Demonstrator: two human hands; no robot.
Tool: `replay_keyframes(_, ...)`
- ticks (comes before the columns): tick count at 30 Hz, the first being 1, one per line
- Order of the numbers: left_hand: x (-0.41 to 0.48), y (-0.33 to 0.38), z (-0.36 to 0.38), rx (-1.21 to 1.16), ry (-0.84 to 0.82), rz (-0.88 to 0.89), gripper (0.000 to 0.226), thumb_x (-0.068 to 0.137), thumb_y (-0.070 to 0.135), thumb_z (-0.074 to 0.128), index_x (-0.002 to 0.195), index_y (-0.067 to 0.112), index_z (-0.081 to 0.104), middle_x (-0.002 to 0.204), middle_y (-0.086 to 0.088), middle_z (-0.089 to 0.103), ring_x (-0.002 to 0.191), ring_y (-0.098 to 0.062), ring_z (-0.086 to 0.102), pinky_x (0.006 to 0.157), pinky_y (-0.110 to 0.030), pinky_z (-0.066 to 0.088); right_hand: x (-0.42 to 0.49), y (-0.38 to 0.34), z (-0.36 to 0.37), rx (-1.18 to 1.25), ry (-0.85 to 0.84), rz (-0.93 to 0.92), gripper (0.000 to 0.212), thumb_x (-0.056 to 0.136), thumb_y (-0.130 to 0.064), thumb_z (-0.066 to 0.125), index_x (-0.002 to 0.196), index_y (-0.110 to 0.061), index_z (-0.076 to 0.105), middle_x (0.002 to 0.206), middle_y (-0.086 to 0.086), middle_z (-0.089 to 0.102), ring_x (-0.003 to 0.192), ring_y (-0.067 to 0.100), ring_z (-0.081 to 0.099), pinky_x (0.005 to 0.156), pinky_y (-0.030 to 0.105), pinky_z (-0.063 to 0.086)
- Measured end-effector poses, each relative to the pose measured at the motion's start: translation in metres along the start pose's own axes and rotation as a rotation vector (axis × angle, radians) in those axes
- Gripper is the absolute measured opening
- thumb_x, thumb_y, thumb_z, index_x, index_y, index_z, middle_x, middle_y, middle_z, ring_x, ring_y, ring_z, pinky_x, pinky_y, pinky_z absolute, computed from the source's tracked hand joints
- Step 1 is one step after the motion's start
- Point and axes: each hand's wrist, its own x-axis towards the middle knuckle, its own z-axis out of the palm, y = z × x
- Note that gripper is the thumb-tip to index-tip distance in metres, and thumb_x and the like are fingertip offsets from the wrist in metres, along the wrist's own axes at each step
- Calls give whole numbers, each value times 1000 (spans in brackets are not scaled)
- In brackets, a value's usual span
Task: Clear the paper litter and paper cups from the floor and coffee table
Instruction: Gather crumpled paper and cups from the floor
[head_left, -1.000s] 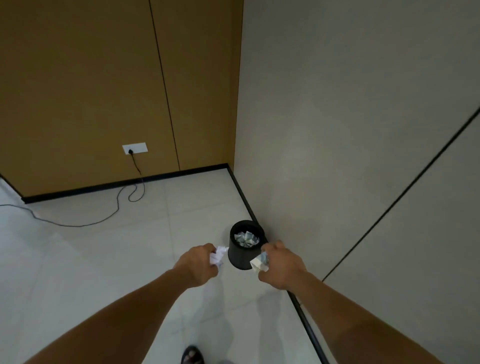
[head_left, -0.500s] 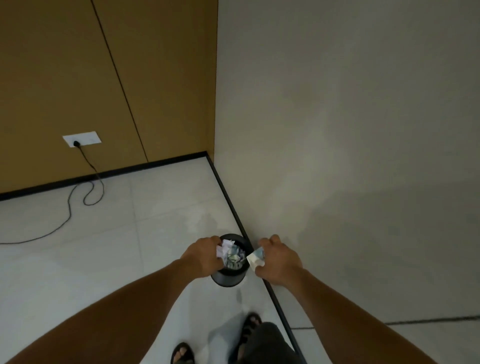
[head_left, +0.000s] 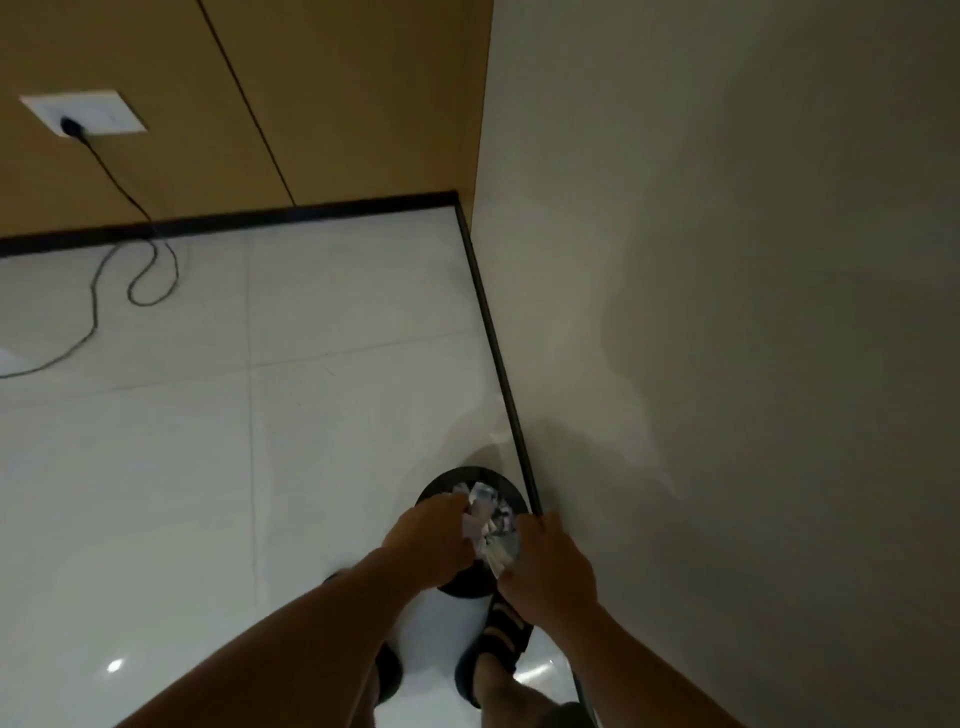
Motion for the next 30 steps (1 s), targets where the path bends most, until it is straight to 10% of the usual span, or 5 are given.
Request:
replay_keyframes(12,152,-116,121,130,-143,-78,93,79,49,62,151,22,9,152,-6,20,133,-34,33,102,-42,39,152,45,150,-50,-166,35,95,82,-48,69,154,-23,12,157,7,17,141,30,26,107,38,37)
replay_keyframes(30,-160,-97,-159,106,310,-218,83,83,59,54,150,24,19,158,-4,17,145,-28,13,110,-51,30,-44,-201,-109,-258,-115,-273,88,88,-55,59,156,-32,8,163,1,-1,148,25,3,116,49,25)
